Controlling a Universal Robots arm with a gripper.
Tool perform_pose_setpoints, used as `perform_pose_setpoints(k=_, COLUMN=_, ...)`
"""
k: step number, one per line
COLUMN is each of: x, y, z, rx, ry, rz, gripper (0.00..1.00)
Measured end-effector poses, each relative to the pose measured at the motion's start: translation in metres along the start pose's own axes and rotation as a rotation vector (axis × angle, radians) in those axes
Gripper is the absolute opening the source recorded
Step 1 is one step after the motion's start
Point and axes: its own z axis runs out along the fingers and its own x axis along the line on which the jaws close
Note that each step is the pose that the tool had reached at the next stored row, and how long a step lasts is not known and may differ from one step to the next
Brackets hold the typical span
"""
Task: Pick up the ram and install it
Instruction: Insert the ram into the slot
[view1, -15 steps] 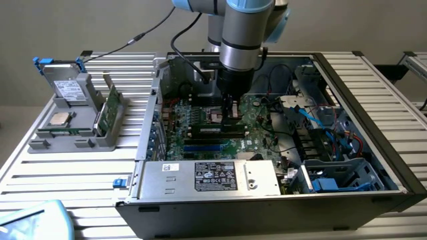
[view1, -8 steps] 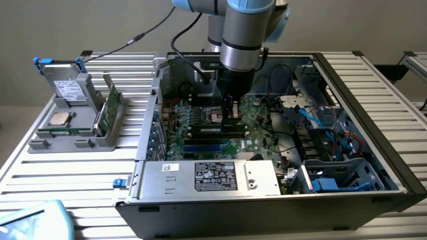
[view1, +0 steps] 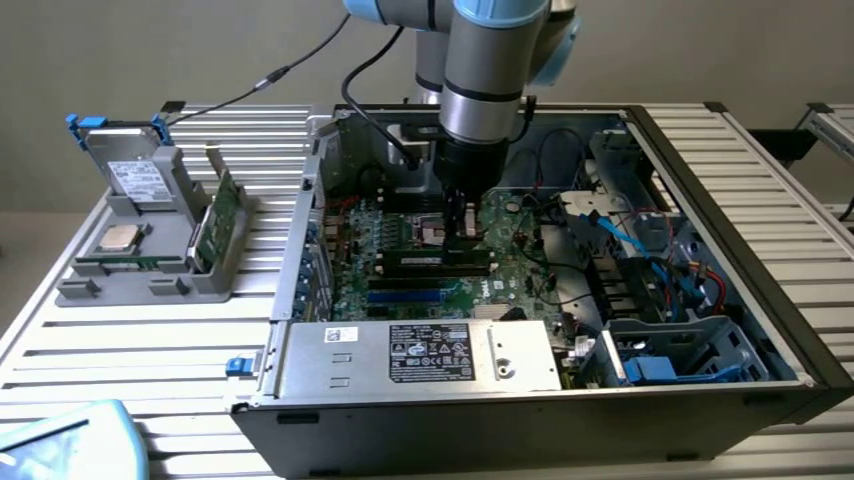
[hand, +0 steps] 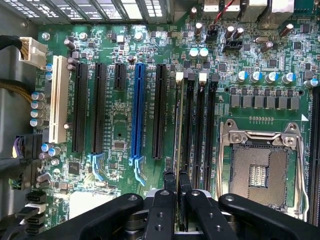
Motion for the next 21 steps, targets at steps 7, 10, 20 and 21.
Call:
perform_pose_setpoints(k=7, x=0.0006, y=-0.0005, z=0.0006, rx=-0.0002, ry=0.0, rz=0.0, gripper=0.14)
perform_pose_setpoints(k=10, x=0.0009, y=-0.0007, z=0.0006, rx=-0.0004, ry=0.0, rz=0.0, gripper=0.14)
perform_pose_setpoints(k=20, x=0.0009, y=-0.0009, z=0.0017, rx=-0.0005, ry=-0.0003, rz=0.0, gripper=0.14)
perform_pose_setpoints(k=21, x=0.0008, y=-0.0009, z=0.0018, rx=-0.0005, ry=-0.0005, rz=0.0, gripper=0.14)
